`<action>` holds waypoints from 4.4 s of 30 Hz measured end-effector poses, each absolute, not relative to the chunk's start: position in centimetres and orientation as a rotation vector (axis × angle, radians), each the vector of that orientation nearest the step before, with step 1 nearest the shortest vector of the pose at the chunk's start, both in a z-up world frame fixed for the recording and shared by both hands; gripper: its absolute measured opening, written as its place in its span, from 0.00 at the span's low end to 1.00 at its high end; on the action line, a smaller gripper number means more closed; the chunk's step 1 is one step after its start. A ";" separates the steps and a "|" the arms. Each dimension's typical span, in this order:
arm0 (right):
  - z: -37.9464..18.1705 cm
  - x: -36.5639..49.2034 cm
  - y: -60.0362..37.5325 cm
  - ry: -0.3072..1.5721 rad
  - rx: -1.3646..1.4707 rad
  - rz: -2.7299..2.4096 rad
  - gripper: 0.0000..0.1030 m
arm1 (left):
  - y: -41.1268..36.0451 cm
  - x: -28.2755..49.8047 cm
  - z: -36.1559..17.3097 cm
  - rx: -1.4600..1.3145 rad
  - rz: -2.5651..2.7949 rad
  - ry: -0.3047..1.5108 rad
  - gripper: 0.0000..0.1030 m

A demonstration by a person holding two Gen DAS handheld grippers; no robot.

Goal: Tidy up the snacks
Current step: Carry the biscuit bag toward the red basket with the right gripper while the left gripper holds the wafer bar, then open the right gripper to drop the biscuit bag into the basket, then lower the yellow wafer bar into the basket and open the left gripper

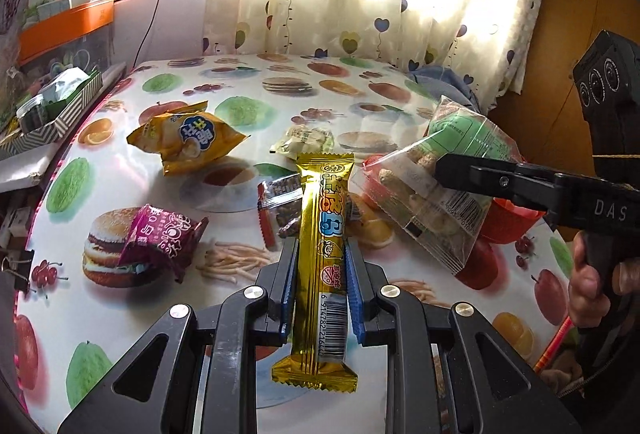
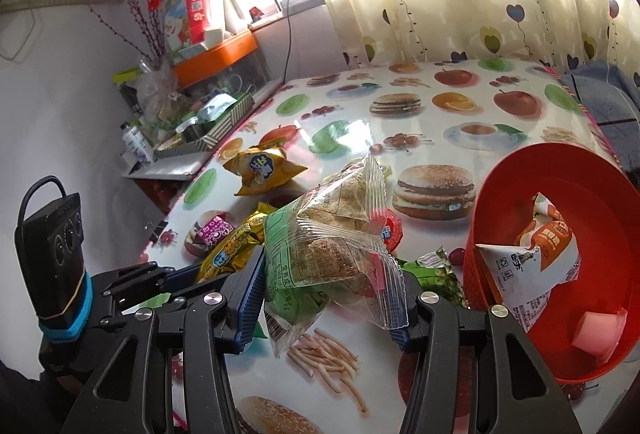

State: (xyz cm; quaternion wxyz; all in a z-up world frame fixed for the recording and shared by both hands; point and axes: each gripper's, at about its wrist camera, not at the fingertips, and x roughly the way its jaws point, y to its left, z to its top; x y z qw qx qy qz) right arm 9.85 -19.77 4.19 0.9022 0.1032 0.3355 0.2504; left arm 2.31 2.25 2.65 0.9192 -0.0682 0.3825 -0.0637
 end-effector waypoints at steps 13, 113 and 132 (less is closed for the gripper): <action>4.5 9.4 -22.2 0.669 0.234 0.480 0.49 | 0.8 4.2 3.6 -0.124 -0.148 0.772 0.23; 2.7 8.7 -40.4 0.606 0.326 -0.054 0.57 | -16.3 13.7 3.9 -0.052 -0.598 0.842 0.23; 2.5 8.6 -40.5 0.607 0.329 -0.032 0.57 | -17.9 18.3 0.3 -0.123 -0.541 0.951 0.23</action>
